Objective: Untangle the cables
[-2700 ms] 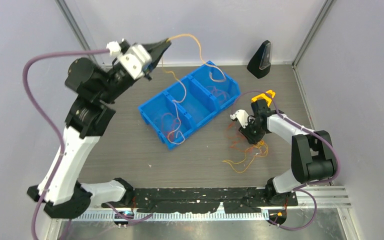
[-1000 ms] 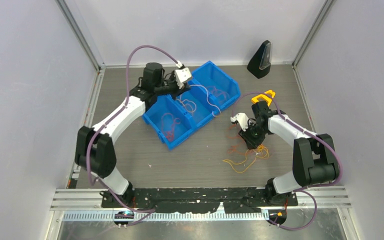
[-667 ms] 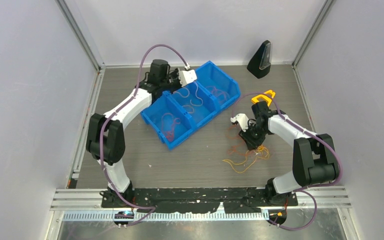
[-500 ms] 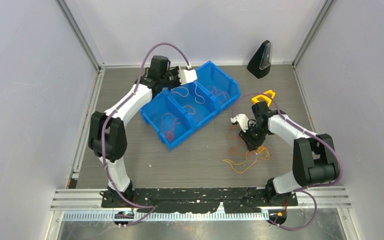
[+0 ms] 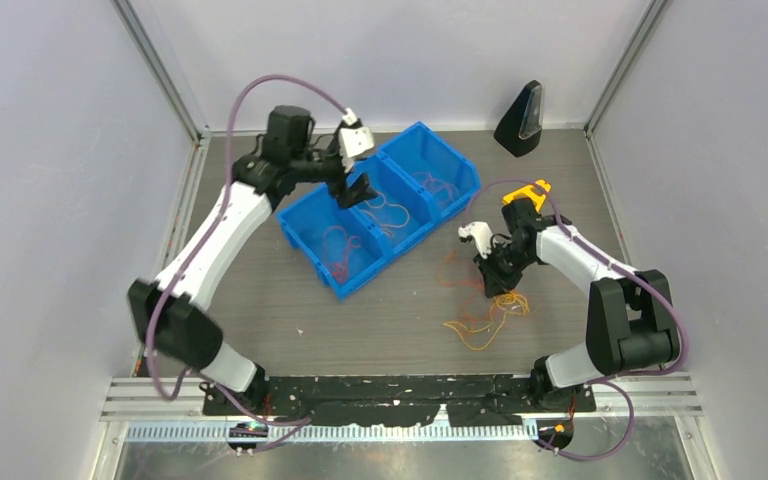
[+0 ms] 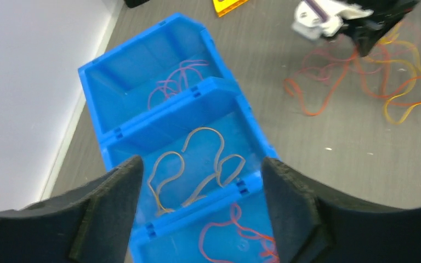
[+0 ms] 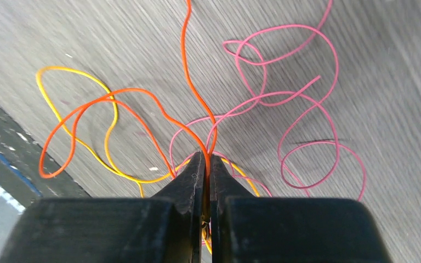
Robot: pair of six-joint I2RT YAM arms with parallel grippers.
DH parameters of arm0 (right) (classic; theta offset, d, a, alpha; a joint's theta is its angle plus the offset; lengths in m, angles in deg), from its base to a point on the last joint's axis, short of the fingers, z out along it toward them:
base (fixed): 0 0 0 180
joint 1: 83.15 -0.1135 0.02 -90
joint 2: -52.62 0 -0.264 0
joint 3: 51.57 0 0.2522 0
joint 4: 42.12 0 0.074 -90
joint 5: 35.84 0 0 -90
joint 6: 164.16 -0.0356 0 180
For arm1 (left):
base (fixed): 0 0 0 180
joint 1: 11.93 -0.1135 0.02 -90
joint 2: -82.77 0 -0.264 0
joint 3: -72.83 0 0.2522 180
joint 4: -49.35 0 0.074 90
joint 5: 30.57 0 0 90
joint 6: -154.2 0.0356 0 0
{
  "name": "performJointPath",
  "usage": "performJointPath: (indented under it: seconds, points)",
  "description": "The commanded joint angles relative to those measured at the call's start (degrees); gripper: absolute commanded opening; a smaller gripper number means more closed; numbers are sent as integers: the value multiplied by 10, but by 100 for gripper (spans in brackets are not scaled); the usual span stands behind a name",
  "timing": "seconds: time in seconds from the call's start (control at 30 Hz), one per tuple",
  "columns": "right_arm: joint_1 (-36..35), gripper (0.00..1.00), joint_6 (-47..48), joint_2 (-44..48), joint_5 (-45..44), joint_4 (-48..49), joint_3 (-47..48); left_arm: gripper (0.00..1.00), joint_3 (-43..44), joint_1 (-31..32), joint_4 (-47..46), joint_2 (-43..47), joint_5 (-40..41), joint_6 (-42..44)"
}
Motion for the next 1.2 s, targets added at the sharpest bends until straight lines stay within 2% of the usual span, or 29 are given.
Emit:
performJointPath:
  seconds: [0.0,0.03,0.07,0.2,0.23,0.27,0.3,0.37,0.43,0.57,0.7,0.77,0.83,0.87,0.9,0.93,1.0,1.17]
  points:
    - [-46,6,-40,36,86,-2,50,92,-139,-8,-103,149,-22,-134]
    - [-55,6,-45,42,106,-4,55,99,-177,-8,-126,179,-12,-165]
    - [-63,6,-55,44,115,-11,68,99,-210,-8,-139,207,-3,-193]
    - [-49,27,-18,51,112,-70,96,100,-313,-7,-178,292,5,-296]
    - [-42,45,-3,61,93,-75,92,100,-339,-7,-194,312,3,-308]
    - [-39,55,1,68,81,-79,86,100,-375,-6,-215,331,4,-318]
    - [-34,71,3,83,55,-80,76,100,-402,-6,-239,348,8,-324]
    - [-30,81,2,98,20,-80,58,100,-439,-3,-272,376,17,-321]
    - [-28,83,-3,99,-12,-78,41,99,-461,2,-281,388,20,-309]
    - [-27,80,-21,61,-47,-64,24,100,-485,32,-262,408,56,-302]
    - [-27,73,-37,1,-37,-27,23,99,-487,103,-194,418,123,-284]
    - [-28,64,-35,-26,-21,-21,28,100,-505,115,-193,428,141,-297]
    - [-28,48,-31,-42,-1,-21,35,100,-530,117,-196,443,156,-326]
    - [-28,35,-25,-42,11,-24,38,100,-540,118,-194,451,162,-341]
    - [-28,29,-22,-38,17,-30,44,100,-536,127,-174,445,167,-341]
    - [-28,19,-16,-35,22,-33,50,100,-524,141,-139,431,171,-325]
    - [-28,8,-4,-25,29,-53,62,100,-505,159,-127,410,172,-314]
    - [-29,6,24,38,44,-74,65,100,-455,184,-140,370,165,-310]
